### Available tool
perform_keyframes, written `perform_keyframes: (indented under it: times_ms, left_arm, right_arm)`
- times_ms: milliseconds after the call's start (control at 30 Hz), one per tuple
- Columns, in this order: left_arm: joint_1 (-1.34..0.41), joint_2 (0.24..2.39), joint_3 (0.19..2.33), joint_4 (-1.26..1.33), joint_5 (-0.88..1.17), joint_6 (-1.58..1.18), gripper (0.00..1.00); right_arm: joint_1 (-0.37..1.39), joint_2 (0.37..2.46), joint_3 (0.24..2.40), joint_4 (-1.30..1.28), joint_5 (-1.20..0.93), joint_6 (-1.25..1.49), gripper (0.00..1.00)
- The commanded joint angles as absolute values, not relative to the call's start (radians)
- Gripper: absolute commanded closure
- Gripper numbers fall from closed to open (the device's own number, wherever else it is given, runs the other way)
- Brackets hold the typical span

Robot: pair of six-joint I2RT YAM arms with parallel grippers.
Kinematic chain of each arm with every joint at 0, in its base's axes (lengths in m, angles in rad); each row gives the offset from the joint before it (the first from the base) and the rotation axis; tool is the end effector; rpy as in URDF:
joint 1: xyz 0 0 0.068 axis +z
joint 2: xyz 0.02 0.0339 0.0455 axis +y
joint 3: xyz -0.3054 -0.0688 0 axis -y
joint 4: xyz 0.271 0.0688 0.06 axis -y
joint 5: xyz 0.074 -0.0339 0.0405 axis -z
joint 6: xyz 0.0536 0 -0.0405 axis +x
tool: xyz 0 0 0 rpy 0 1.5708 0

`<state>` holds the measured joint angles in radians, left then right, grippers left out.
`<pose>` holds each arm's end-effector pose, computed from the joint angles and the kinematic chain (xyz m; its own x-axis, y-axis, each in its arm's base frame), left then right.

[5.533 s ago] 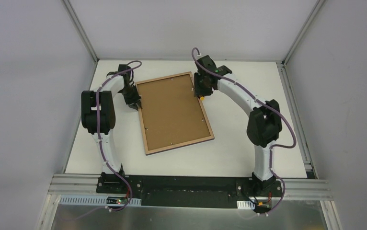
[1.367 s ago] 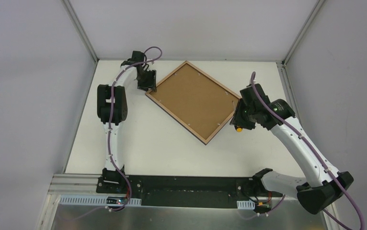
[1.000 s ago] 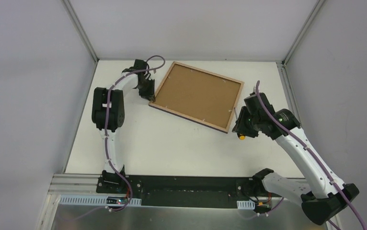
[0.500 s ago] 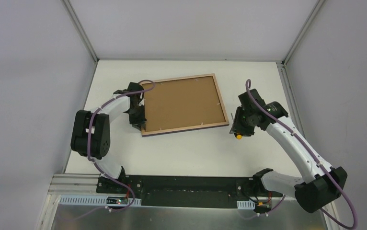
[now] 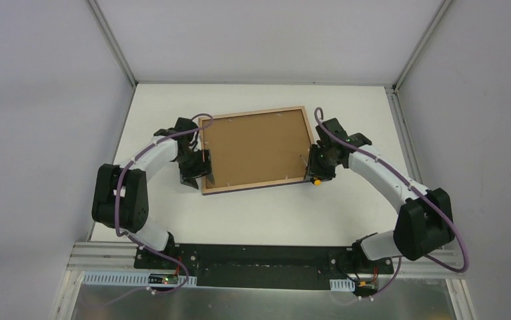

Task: Take the photo out of the frame

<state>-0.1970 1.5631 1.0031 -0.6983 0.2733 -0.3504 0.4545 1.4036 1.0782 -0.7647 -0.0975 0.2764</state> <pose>0.3088 -0.0764 0.2062 -0.9691 -0.1436 -0.2006 -0.0669 0.9356 -0.3468 0.2709 0.1382 0.2719 -0.8967 -0.1359 -0.4213 -0.2418 0.9475 0.2092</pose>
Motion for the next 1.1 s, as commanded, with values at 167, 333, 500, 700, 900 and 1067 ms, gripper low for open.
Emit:
perform_keyframes:
  times_ms: [167,333,500,700,900,1067]
  left_arm:
    - [-0.154,1.642,1.129,-0.729,0.255,-0.361,0.53]
    - [-0.143,1.723,1.206,-0.710,0.266,-0.336,0.46]
    - [-0.143,1.748,1.241,-0.707,0.187,-0.325,0.48]
    - [-0.143,1.793,1.250,-0.708,0.164,-0.331,0.48]
    - [-0.142,1.823,1.227,-0.700,0.140,-0.327,0.53]
    - [-0.141,1.835,1.220,-0.695,0.136,-0.323,0.67]
  right_arm:
    - [0.435,1.393,0.988,-0.606,0.042,0.148,1.00]
    - [0.432,1.397,0.999,-0.608,0.049,0.128,1.00]
    - [0.430,1.432,1.022,-0.620,0.071,0.113,1.00]
    - [0.431,1.461,1.046,-0.635,0.148,0.114,1.00]
    - [0.431,1.427,1.034,-0.663,0.135,0.120,1.00]
    - [0.431,1.477,1.048,-0.631,0.124,0.099,1.00]
